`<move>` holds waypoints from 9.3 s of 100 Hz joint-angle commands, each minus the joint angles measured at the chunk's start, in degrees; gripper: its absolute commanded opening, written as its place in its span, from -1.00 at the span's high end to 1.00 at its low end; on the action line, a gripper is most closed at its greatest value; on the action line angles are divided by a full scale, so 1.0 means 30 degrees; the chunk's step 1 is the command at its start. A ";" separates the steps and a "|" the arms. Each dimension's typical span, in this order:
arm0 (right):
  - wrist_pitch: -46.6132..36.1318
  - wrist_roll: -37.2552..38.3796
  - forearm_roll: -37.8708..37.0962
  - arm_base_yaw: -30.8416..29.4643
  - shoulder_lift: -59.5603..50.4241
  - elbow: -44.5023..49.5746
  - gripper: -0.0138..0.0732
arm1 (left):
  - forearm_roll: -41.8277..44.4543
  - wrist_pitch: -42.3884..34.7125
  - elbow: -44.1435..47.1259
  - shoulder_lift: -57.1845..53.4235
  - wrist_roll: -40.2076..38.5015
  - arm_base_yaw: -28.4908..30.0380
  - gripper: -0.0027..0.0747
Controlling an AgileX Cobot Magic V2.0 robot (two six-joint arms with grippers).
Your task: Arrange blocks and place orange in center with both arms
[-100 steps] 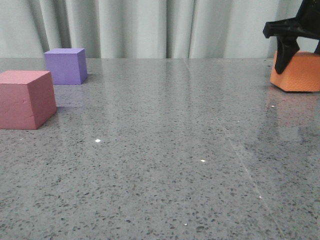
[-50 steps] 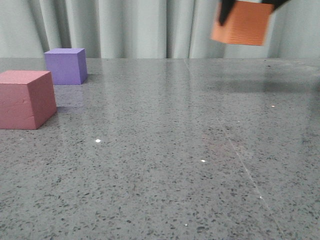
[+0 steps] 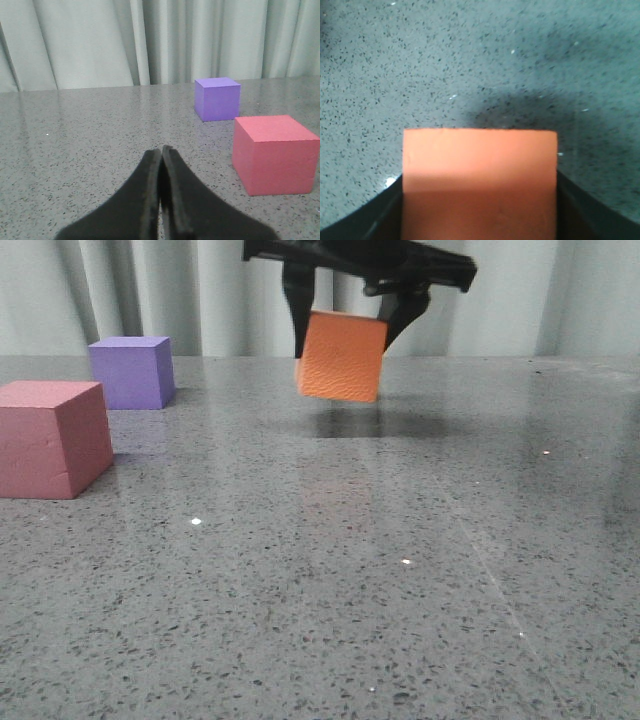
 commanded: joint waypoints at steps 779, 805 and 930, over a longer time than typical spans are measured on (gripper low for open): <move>-1.6829 -1.1316 0.3383 -1.0136 -3.7757 3.4688 0.84 | -0.5079 1.0268 -1.8600 1.6041 0.0908 -0.0087 -0.72; -1.6829 -1.1316 0.3383 -1.0136 -3.7757 3.4688 0.84 | -0.6034 0.9795 -1.8600 1.6041 0.0866 -0.0125 -0.72; -1.6814 -1.1316 0.3383 -1.0136 -3.7741 3.4688 0.84 | 0.6290 1.1599 -3.2150 3.3028 -1.2117 -1.2474 -0.64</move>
